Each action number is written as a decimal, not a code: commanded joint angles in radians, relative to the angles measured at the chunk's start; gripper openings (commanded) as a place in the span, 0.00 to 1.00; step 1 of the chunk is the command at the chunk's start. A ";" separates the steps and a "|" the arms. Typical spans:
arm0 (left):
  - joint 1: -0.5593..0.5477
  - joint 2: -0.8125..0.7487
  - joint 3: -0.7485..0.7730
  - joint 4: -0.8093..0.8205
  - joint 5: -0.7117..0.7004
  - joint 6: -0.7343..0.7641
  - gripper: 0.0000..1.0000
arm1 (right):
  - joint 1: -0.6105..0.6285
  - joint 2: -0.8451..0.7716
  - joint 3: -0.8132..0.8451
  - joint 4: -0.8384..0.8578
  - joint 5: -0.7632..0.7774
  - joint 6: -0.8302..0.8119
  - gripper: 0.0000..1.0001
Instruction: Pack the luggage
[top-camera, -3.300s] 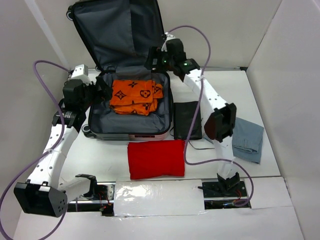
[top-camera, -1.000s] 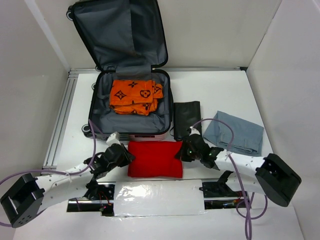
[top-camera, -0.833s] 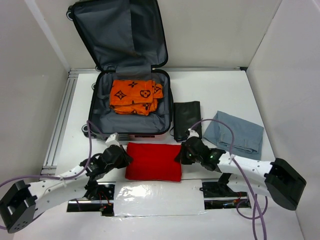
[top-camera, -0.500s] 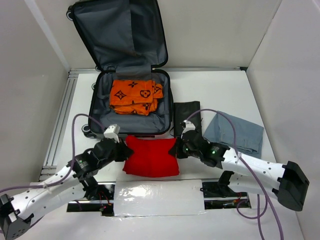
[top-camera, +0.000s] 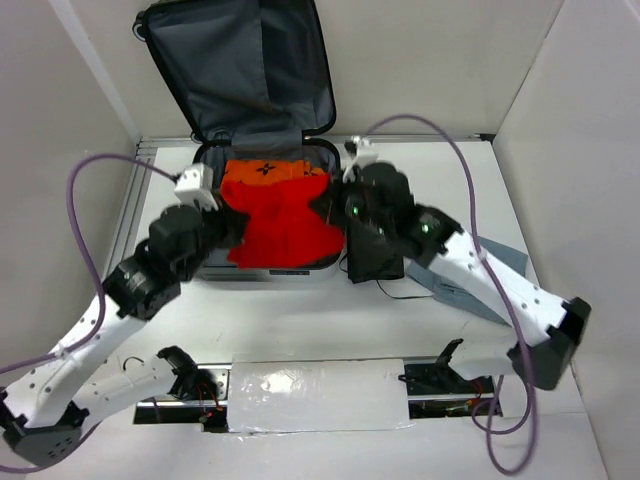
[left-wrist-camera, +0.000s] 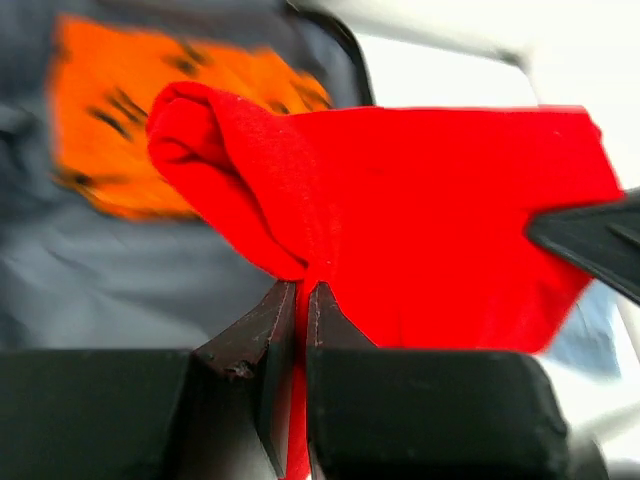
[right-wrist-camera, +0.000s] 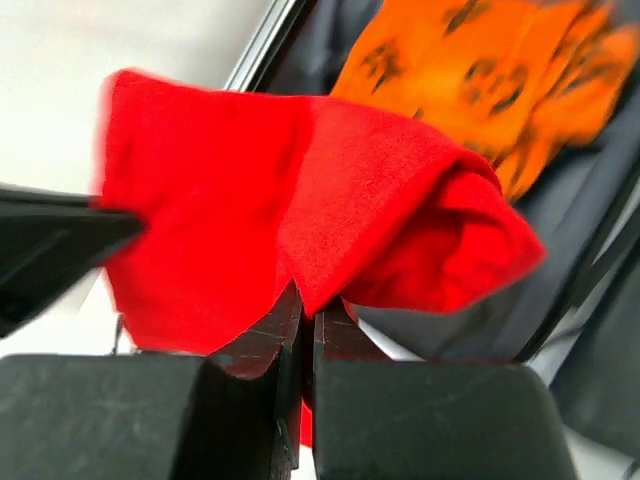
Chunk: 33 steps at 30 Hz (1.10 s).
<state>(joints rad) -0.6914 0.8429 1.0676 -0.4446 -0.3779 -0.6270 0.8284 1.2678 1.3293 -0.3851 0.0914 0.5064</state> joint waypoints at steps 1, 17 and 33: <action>0.209 0.100 0.101 0.055 0.070 0.130 0.00 | -0.145 0.143 0.113 0.041 -0.138 -0.104 0.00; 0.665 0.626 0.315 0.360 0.476 0.208 0.00 | -0.359 0.820 0.755 0.109 -0.415 -0.172 0.00; 0.762 0.983 0.408 0.409 0.585 0.187 0.00 | -0.433 1.042 0.917 -0.032 -0.415 -0.124 0.00</action>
<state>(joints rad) 0.0547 1.8191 1.4231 -0.0967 0.1986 -0.4496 0.4206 2.3314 2.2395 -0.4038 -0.3397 0.3779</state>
